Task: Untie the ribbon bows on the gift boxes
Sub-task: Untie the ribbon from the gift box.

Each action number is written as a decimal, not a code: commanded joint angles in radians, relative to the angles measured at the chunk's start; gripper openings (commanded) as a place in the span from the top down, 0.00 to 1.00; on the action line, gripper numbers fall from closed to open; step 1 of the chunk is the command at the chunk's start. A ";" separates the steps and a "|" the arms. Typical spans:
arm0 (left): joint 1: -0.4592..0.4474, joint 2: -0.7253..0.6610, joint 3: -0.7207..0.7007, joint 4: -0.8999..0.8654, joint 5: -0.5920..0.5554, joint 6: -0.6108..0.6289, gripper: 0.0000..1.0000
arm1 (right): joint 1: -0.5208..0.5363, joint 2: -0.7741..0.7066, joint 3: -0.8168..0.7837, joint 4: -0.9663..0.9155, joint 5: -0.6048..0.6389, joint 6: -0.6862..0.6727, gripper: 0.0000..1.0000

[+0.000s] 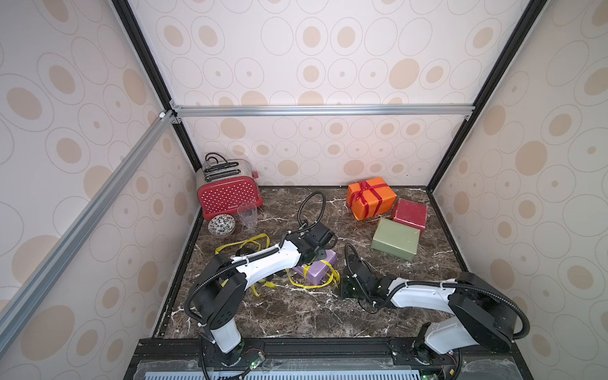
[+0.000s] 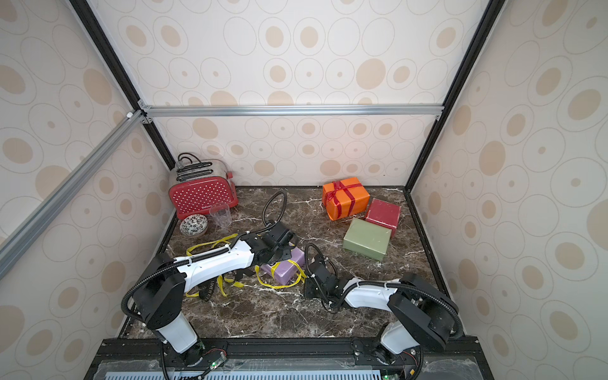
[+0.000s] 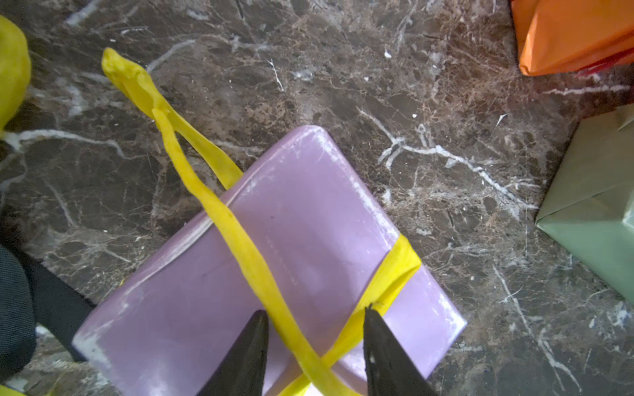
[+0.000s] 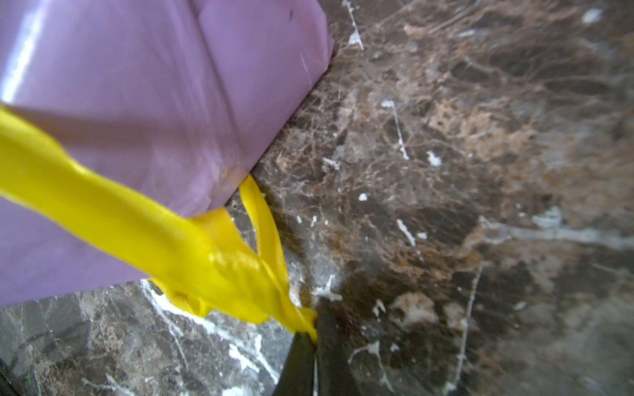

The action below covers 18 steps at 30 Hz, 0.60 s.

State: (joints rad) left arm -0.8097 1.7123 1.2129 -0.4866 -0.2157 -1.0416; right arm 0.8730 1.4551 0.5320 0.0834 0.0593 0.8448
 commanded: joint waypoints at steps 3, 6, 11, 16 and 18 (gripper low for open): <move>-0.004 0.034 0.069 -0.024 -0.057 0.015 0.86 | -0.005 0.024 -0.023 -0.030 -0.007 0.005 0.93; 0.003 0.044 0.091 -0.024 -0.069 0.026 1.00 | -0.005 0.023 -0.026 -0.027 -0.008 0.006 0.93; 0.036 0.043 0.162 -0.044 -0.079 0.061 1.00 | -0.006 0.025 -0.027 -0.025 -0.006 0.008 0.93; 0.107 0.026 0.199 -0.025 -0.091 0.072 1.00 | -0.005 0.028 -0.023 -0.027 -0.004 0.008 0.93; 0.141 0.034 0.212 -0.019 -0.090 0.065 1.00 | -0.006 0.031 -0.023 -0.027 -0.004 0.008 0.93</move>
State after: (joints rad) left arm -0.7109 1.7561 1.3827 -0.4953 -0.2672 -0.9844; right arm 0.8730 1.4574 0.5270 0.0982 0.0563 0.8452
